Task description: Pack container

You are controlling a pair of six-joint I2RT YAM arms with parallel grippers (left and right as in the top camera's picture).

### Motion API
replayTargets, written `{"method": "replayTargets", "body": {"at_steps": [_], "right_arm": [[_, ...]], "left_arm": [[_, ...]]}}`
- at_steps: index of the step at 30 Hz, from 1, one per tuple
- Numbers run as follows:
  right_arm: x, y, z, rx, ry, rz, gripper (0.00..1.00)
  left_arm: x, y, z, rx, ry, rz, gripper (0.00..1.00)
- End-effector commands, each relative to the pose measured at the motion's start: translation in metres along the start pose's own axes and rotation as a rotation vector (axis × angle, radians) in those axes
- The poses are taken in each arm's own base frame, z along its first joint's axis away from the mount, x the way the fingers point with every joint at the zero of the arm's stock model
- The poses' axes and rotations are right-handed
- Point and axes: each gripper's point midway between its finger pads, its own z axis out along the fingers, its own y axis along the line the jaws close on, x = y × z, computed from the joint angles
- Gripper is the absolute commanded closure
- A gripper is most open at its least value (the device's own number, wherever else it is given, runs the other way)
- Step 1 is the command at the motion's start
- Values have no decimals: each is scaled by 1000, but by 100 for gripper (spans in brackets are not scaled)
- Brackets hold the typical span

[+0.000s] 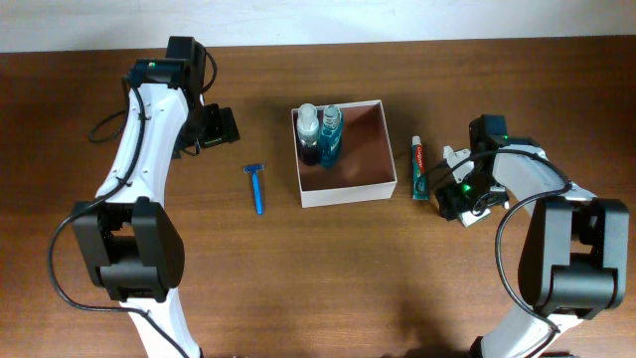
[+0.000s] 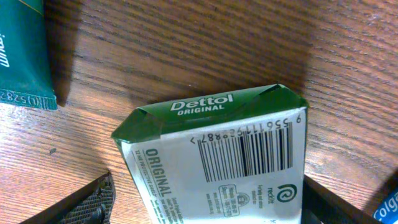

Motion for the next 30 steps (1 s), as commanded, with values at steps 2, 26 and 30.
{"method": "replayTargets", "body": {"at_steps": [2, 26, 30], "right_arm": [[8, 8, 17, -49, 42, -1, 27], [-46, 4, -67, -115, -54, 140, 64], [-69, 23, -125, -246, -125, 188, 65]], "left_arm": [[-1, 2, -5, -5, -17, -7, 1], [-1, 2, -5, -5, -17, -7, 1], [-1, 2, -5, -5, -17, -7, 1]]}}
